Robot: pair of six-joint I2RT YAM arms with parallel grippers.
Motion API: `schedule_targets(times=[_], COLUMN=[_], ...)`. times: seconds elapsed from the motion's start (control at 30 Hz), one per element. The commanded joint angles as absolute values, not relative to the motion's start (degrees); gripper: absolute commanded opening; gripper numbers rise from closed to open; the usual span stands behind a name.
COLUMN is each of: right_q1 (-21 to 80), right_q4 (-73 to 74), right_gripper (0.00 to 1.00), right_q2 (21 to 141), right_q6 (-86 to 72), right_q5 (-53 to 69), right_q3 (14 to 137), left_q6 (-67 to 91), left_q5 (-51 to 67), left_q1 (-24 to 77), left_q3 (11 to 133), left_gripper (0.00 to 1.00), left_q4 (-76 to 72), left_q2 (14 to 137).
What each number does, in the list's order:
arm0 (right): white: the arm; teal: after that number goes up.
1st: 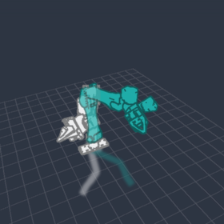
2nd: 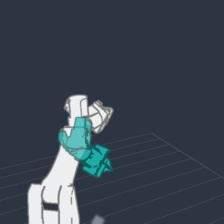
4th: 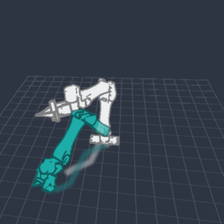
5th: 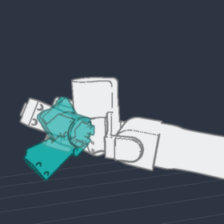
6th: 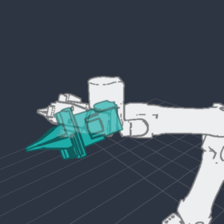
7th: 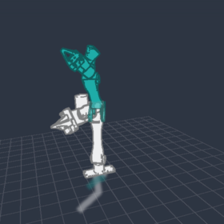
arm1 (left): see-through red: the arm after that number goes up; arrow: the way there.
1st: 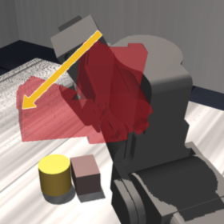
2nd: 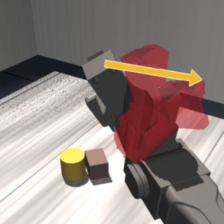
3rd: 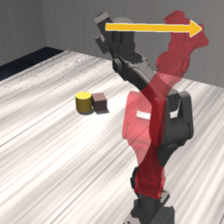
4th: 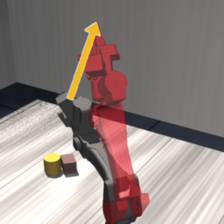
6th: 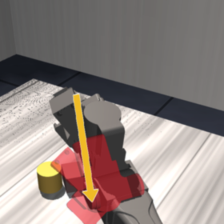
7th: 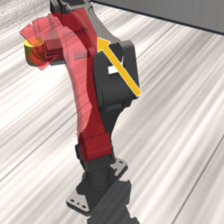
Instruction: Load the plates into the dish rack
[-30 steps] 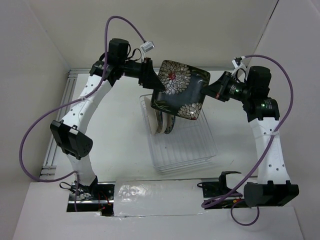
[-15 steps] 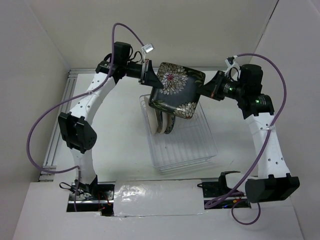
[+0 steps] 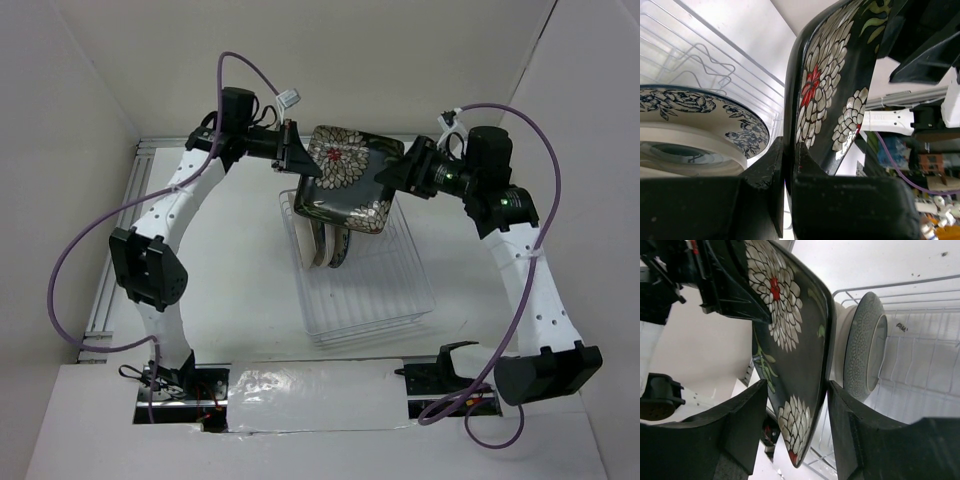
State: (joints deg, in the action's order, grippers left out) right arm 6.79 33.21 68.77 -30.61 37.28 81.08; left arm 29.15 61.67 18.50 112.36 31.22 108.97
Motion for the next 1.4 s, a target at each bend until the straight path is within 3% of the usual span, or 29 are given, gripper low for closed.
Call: schedule_targets(times=[0.0, 0.1, 0.2, 0.27, 0.3, 0.4, 0.43, 0.53, 0.63, 0.67, 0.77, 0.8, 0.83, 0.97, 1.13, 1.37], right_q1=[9.4, 9.58, 9.49, 9.49, 9.41, 9.58, 9.84, 10.46, 10.81, 10.9, 12.39, 13.44, 14.06, 15.73, 15.38, 17.58], right_q4=[30.77, 28.92, 28.92, 27.0, 26.98, 25.05, 24.61, 25.21, 29.34, 30.23, 37.42, 42.66, 44.72, 57.27, 65.98, 72.15], right_gripper=[0.6, 0.66, 0.66, 0.54, 0.54, 0.3, 0.17, 0.02, 0.0, 0.0, 0.0, 0.0, 0.0, 0.0, 0.0, 0.0], right_q2=[69.0, 67.94, 68.38, 68.82, 68.73, 68.64, 68.64, 69.34, 70.57, 70.32, 70.66, 71.1, 71.54, 74.44, 76.99, 77.43], right_q6=[-30.93, -32.78, -34.19, -35.76, -35.77, -37.18, -37.26, -37.97, -37.18, -36.83, -33.68, -32.88, -32.09, -28.4, -24.09, -22.06], right_q5=[33.32, 31.64, 32.08, 33.04, 33.05, 33.92, 34.1, 35.42, 34.2, 31.41, 20.36, 17.08, 13.66, -4.17, -13.87, -25.22], right_q3=[81.3, 78.15, 77.61, 76.74, 76.38, 76.2, 76.38, 77.86, 82.25, 84.01, 91.27, 93.75, 98.91, 110.81, 122.07, 118.66], left_q6=[33.48, 33.05, 32.96, 32.96, 32.87, 32.7, 32.52, 31.91, 31.38, 30.94, 29.54, 28.57, 28.3, 28.21, 28.83, 28.56], left_q5=[63.73, 61.79, 61.52, 61.87, 61.87, 61.44, 61.26, 60.73, 59.5, 59.33, 57.4, 56.96, 56.69, 54.41, 49.22, 53.34], left_q1=[18.37, 18.37, 18.28, 18.28, 18.37, 18.37, 18.28, 18.28, 18.19, 18.28, 17.84, 17.67, 16.8, 12.93, 6.34, -3.68], left_q3=[112.24, 112.14, 111.71, 111.36, 111.18, 110.74, 110.57, 109.69, 107.85, 108.02, 111.08, 112.05, 112.32, 111.98, 109.6, 106.61], left_gripper=[0.0, 0.0, 0.0, 0.0, 0.0, 0.0, 0.0, 0.0, 0.0, 0.09, 0.78, 0.84, 0.97, 0.99, 0.99, 0.98], left_q4=[24.52, 24.87, 25.05, 24.87, 24.79, 24.96, 25.05, 24.7, 24.17, 24.52, 28.47, 29.96, 30.41, 31.29, 32.96, 32.78], left_q2=[101.87, 100.9, 100.55, 100.37, 100.37, 99.85, 99.76, 99.05, 98.18, 98.17, 99.31, 99.4, 99.32, 96.78, 92.55, 90.44])
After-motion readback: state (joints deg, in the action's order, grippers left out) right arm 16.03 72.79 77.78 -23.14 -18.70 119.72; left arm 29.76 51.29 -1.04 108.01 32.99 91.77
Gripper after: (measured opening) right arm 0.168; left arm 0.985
